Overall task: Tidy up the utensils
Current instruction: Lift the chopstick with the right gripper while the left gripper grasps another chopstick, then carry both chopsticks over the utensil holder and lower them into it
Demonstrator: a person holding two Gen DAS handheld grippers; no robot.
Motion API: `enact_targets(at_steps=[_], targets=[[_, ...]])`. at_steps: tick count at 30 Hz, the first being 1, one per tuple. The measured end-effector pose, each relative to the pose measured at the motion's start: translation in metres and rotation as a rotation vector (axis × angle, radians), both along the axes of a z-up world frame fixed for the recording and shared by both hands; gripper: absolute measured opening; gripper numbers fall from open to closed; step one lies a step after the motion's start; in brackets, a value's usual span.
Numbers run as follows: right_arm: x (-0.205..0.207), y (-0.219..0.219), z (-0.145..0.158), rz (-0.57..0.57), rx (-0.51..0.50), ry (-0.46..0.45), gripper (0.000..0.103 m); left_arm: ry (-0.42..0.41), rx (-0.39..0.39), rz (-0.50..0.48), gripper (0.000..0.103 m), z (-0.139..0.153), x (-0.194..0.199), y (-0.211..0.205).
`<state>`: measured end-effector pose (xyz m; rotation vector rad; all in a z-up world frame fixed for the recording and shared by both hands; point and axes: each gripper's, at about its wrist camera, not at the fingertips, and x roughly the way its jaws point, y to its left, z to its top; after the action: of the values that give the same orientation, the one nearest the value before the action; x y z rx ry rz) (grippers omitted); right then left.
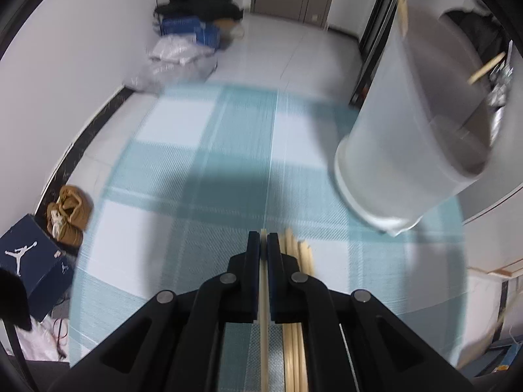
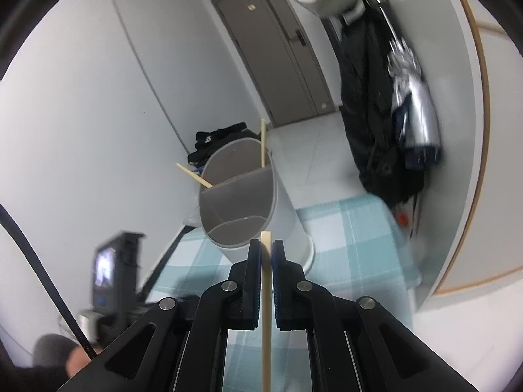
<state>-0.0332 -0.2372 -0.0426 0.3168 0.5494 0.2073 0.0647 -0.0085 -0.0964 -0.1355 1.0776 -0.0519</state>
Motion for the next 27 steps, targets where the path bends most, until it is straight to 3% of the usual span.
enact_targets(at_steps=[4,13,27], targets=[[-0.016,0.017,0.01,0.007,-0.072,-0.071,0.005,-0.106,-0.073,-0.025,0.001,0.03,-0.016,0.009],[-0.035,0.034,0.012,-0.015,-0.089,-0.13,0.005,-0.228,-0.098,-0.074,0.001,0.065,-0.046,0.006],[-0.041,0.04,0.015,-0.028,-0.13,-0.137,0.005,-0.232,-0.094,-0.146,0.001,0.078,-0.06,0.002]])
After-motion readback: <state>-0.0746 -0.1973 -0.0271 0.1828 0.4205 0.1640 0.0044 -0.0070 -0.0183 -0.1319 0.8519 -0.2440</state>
